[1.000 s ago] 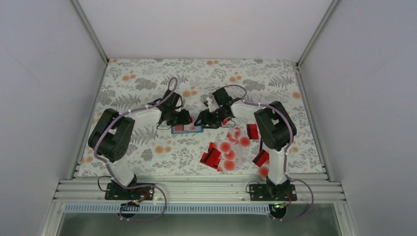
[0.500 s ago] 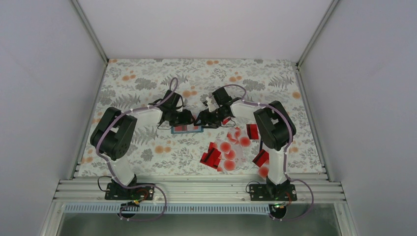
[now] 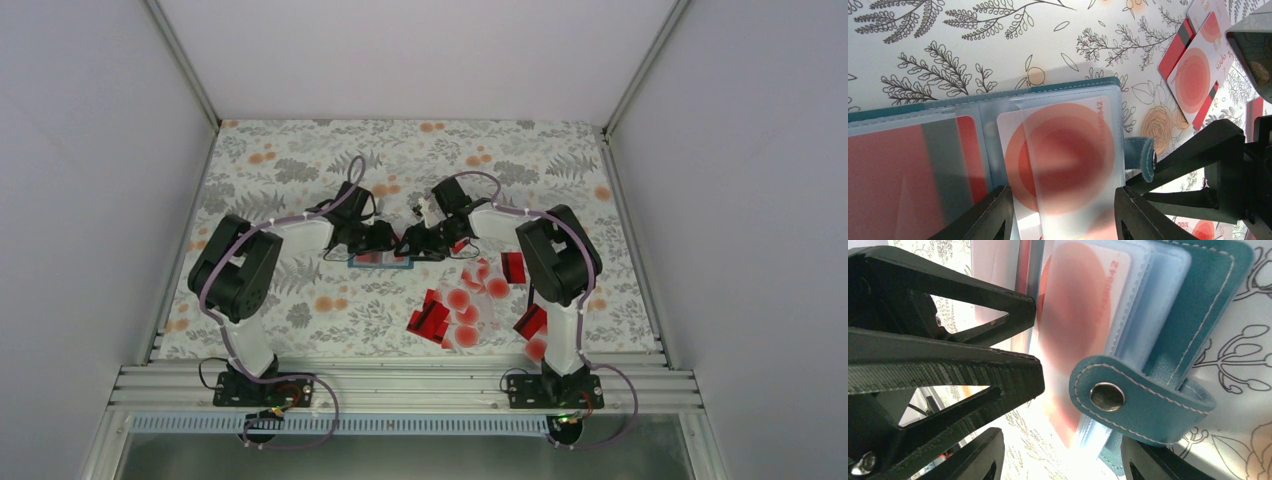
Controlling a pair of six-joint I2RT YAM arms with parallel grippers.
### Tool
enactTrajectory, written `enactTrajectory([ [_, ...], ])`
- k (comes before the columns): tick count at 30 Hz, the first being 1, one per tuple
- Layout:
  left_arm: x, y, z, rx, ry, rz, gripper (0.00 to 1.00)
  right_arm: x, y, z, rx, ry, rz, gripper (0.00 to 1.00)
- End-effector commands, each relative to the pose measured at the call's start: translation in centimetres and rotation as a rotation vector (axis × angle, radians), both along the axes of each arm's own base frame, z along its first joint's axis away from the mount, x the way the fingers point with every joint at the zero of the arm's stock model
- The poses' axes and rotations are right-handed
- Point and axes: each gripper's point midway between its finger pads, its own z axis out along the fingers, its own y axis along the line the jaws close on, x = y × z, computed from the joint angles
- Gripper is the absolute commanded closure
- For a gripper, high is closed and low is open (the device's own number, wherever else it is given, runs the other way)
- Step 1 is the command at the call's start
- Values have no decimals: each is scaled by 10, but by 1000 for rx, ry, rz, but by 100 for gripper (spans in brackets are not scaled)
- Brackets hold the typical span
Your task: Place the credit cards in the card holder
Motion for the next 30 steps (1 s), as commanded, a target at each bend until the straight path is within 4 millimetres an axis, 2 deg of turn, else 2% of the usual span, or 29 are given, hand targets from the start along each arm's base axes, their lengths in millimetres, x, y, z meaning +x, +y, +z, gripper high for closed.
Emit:
enactTrajectory([
  [1,6,-4,8,8,-38,-21,48,3,-3,-9,-22,3,13,40],
  [5,8,-5,13,13,-38,-27,48,4,-3,-7,-10,0,20,40],
  [9,7,0,27,35,-59,-27,48,6,-4,-2,1,-16,24,39],
  [13,8,21,48,130,-97,1,47,8,-5,4,13,-27,26,38],
  [17,7,50,66,185,-137,38,40,7,-6,0,11,-19,27,38],
  [21,1,78,63,213,-131,26,32,7,-6,-2,10,-12,22,38],
  [27,-4,100,43,127,-86,-32,30,6,-8,-10,-3,5,14,39],
  [30,-8,101,35,33,-59,-59,29,6,-9,-12,-8,11,12,38],
])
